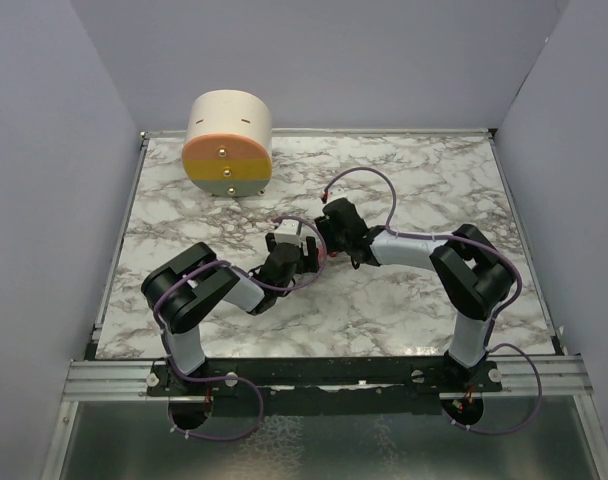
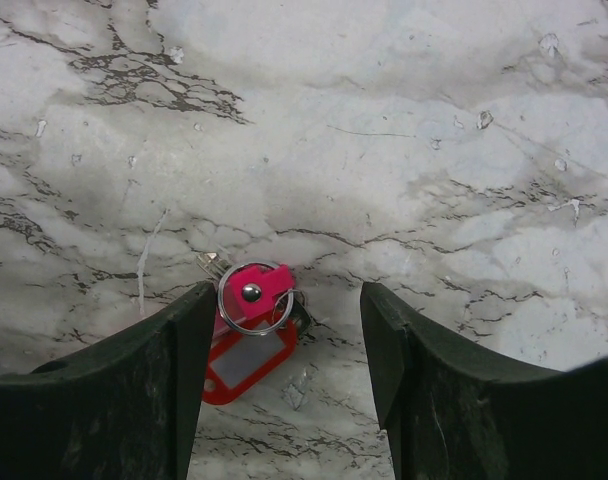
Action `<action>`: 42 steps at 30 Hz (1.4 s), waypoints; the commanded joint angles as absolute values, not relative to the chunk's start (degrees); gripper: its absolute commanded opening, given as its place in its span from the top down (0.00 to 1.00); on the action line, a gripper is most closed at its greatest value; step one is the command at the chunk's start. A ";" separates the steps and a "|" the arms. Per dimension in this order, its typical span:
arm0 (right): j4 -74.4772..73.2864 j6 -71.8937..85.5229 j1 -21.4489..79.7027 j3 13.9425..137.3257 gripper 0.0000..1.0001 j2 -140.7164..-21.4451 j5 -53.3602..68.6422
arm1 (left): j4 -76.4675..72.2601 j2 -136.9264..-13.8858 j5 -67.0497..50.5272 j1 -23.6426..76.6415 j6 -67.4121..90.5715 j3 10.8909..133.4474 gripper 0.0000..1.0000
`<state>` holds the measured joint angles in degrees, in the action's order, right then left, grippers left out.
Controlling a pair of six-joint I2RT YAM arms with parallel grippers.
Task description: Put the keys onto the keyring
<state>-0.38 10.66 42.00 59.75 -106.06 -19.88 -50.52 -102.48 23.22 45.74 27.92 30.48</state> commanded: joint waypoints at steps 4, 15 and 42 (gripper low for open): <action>-2.80 13.30 41.50 61.39 0.40 -105.50 -26.57 | -45.06 -104.70 20.61 45.27 29.67 29.66 0.24; -5.46 15.13 39.55 61.02 0.40 -102.43 -32.08 | -44.93 -104.96 20.26 45.25 29.96 29.75 0.24; 0.01 10.23 35.14 52.70 0.45 -90.20 -21.18 | -44.98 -96.85 22.12 43.81 31.67 25.77 0.24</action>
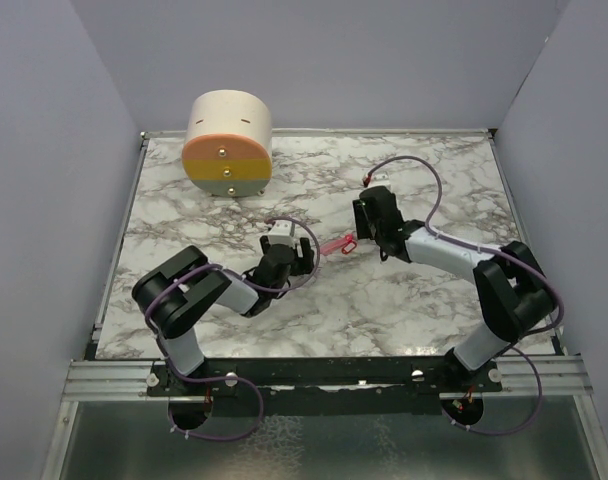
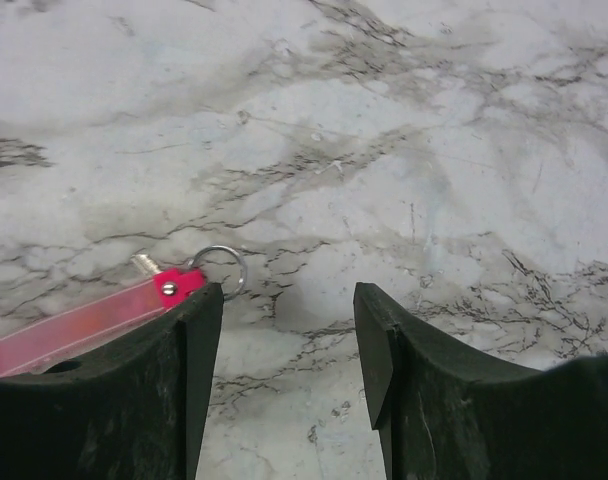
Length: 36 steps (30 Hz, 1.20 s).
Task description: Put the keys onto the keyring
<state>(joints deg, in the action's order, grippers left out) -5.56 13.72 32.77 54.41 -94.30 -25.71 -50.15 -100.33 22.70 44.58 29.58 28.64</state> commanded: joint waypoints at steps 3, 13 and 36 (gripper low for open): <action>0.72 8.55 37.60 52.42 0.46 -89.34 -17.25 | -44.91 -91.90 22.71 43.15 32.04 23.73 0.24; -0.80 7.55 48.37 56.63 0.48 -96.88 -18.57 | -37.95 -74.35 24.07 39.78 32.36 18.06 0.24; -1.04 6.10 51.77 61.62 0.60 -107.06 -25.90 | -32.48 -65.92 24.16 37.05 32.54 16.08 0.23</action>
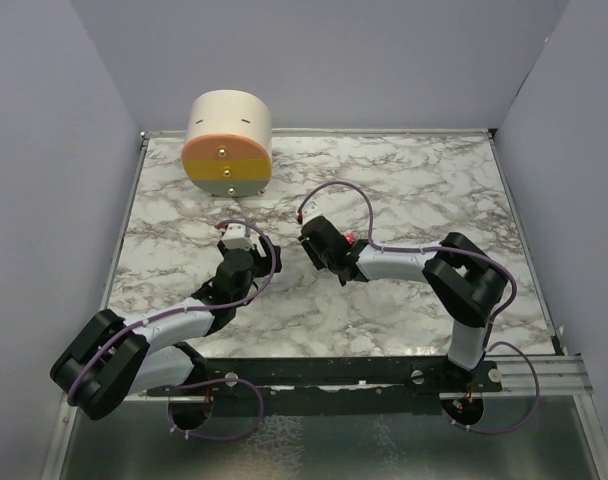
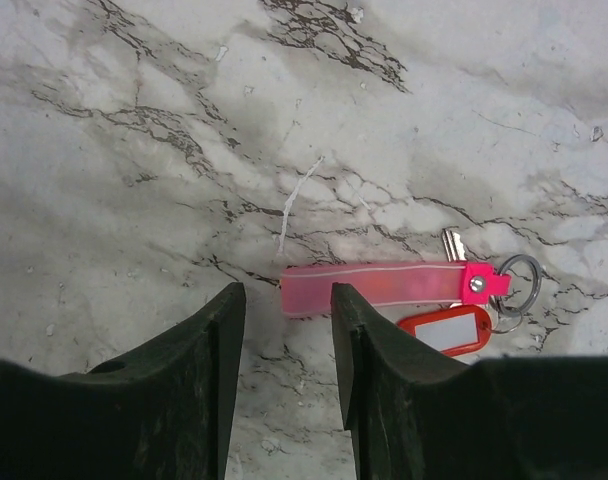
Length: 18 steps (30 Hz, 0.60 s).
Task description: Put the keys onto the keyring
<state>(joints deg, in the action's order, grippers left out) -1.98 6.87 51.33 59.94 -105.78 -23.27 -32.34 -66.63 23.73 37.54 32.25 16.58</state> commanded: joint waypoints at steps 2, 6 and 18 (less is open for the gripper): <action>-1.05 6.07 51.77 61.65 0.62 -107.36 -26.10 | -32.43 -66.13 24.05 36.98 32.57 16.16 0.23; -1.07 5.85 51.77 61.77 0.67 -107.88 -26.70 | -32.52 -66.65 23.79 36.79 32.73 16.32 0.23; 1.89 7.38 51.68 60.46 0.99 -99.01 -30.08 | -32.43 -66.32 23.17 36.58 33.08 16.79 0.23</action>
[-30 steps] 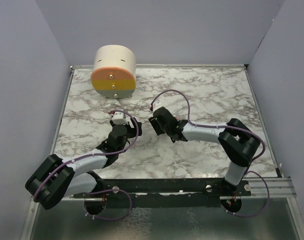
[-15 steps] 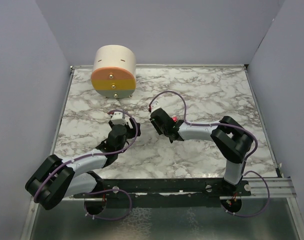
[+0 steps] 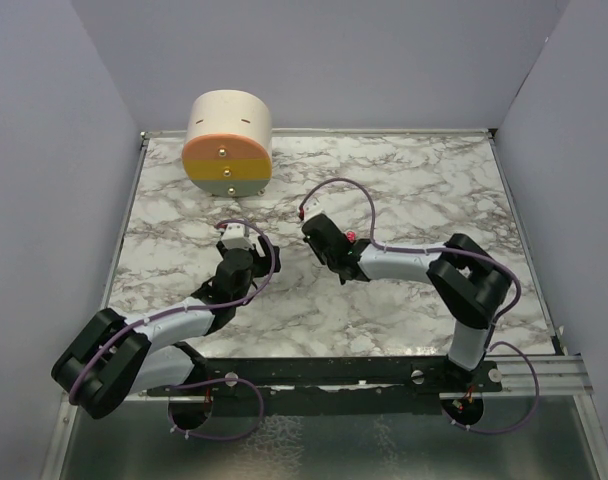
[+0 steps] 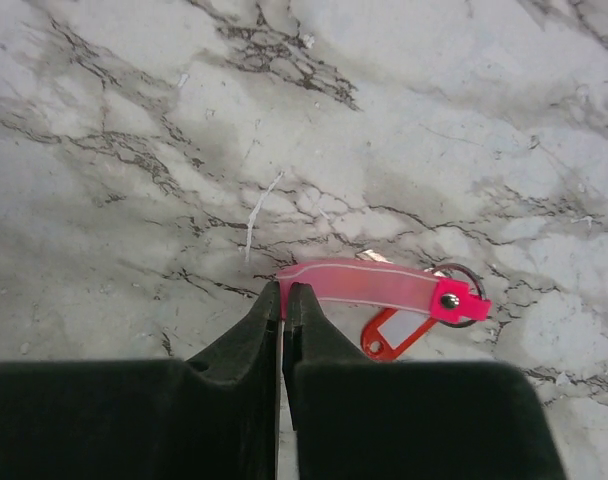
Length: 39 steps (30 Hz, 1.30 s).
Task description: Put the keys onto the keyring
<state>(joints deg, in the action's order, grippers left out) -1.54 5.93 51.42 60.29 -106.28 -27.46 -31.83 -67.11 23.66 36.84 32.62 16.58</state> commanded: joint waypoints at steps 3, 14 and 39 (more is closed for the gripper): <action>1.36 9.42 51.47 60.45 0.99 -93.24 -29.30 | -31.99 -65.17 22.96 36.57 33.33 16.70 0.23; -1.85 13.55 50.32 62.00 0.99 -77.49 -24.83 | -29.00 -60.31 21.62 36.54 34.18 16.55 0.24; -1.28 17.05 49.93 58.36 0.99 -67.46 -23.26 | -26.40 -56.35 21.61 36.55 34.28 16.30 0.24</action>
